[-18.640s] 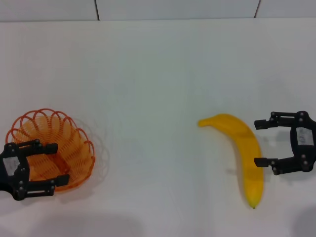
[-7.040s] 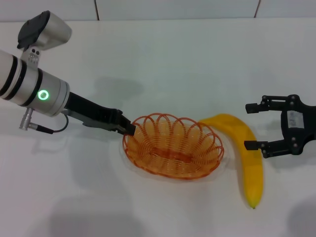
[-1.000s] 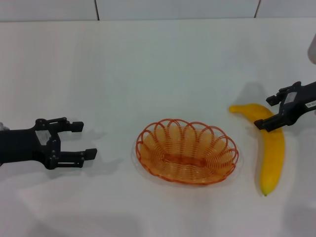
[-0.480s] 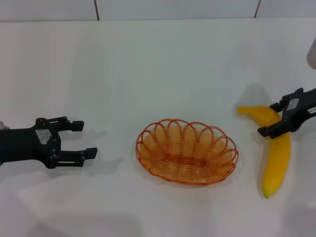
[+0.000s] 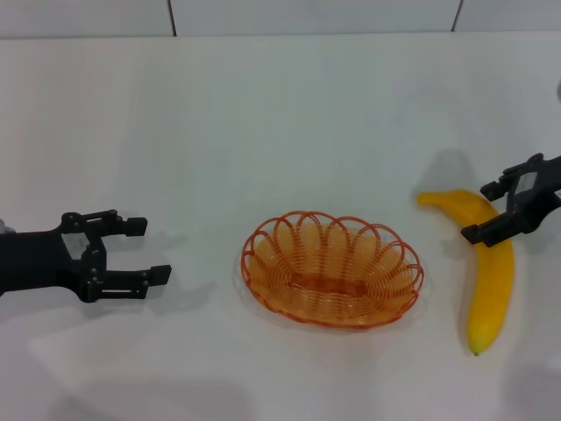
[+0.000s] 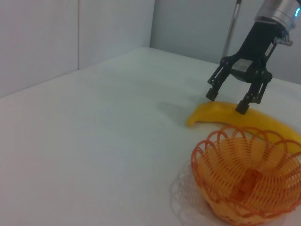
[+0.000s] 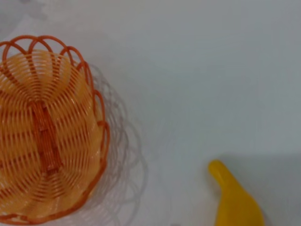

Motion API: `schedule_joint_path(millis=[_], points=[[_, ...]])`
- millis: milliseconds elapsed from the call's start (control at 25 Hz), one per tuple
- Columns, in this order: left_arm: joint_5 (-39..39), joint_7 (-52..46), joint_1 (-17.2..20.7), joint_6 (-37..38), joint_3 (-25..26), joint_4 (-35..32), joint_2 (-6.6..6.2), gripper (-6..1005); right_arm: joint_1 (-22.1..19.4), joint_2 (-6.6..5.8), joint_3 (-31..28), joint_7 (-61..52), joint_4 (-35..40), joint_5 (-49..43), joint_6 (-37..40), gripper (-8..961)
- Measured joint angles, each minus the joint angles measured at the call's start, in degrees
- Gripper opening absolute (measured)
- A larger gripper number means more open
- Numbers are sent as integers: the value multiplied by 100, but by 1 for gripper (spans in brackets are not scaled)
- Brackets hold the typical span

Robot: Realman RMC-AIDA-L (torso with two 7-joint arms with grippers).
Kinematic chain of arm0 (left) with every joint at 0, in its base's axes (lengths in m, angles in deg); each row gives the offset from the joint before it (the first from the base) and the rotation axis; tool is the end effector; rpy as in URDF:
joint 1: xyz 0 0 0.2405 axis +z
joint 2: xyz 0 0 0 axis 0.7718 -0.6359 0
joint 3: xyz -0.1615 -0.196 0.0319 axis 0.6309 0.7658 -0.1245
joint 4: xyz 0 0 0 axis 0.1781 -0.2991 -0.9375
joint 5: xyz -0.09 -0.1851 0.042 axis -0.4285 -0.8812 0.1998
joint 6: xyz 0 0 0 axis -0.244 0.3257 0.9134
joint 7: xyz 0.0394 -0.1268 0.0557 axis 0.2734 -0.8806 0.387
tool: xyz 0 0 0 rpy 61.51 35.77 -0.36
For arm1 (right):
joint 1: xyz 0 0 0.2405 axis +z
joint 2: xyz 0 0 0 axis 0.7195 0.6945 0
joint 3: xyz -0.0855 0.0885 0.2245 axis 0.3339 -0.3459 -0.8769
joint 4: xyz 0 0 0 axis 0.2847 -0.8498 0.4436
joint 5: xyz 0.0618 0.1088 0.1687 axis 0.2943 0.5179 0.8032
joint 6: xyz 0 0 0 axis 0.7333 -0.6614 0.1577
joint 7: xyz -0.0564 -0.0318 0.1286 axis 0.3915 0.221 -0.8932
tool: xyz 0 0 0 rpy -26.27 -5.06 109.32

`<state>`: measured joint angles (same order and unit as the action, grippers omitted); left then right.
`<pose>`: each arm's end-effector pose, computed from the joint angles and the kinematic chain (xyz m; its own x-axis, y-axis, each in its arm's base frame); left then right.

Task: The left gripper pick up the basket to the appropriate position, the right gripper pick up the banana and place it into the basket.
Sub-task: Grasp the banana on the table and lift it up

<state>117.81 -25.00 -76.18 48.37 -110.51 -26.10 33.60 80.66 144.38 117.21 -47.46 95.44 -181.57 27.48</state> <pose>-0.3050 0.3042 0.0162 0.8918 0.2982 0.3403 0.3792 -0.9028 -0.2028 0.2819 0.3585 0.0491 0.8333 -0.5311 0.1534 -0.4617 -0.8212 -0.3352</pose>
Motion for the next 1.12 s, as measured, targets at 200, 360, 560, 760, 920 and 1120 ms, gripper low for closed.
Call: schedule_joint_path(millis=[200,360,560,760,920,1120], points=[[13,-5,1,0,0,0,-5,873,-79,-51,-120,-223,35,-66,91,852],[4,-6,9,0,0,0,-7,873,-166,-53,-142,-252,44,-111,72,852],[-2,-6,10,0,0,0,-9,873,-146,-21,-141,-258,11,-128,46,851],[-1,-2,0,-8,3,0,-6,873,-124,4,-99,-369,6,-131,39,851],[-4,2,-23,-10,17,0,-3,873,-83,13,-51,-398,-25,-138,38,852],[-4,7,-25,-17,17,0,-1,871,-26,17,17,-409,-54,-142,39,852]])
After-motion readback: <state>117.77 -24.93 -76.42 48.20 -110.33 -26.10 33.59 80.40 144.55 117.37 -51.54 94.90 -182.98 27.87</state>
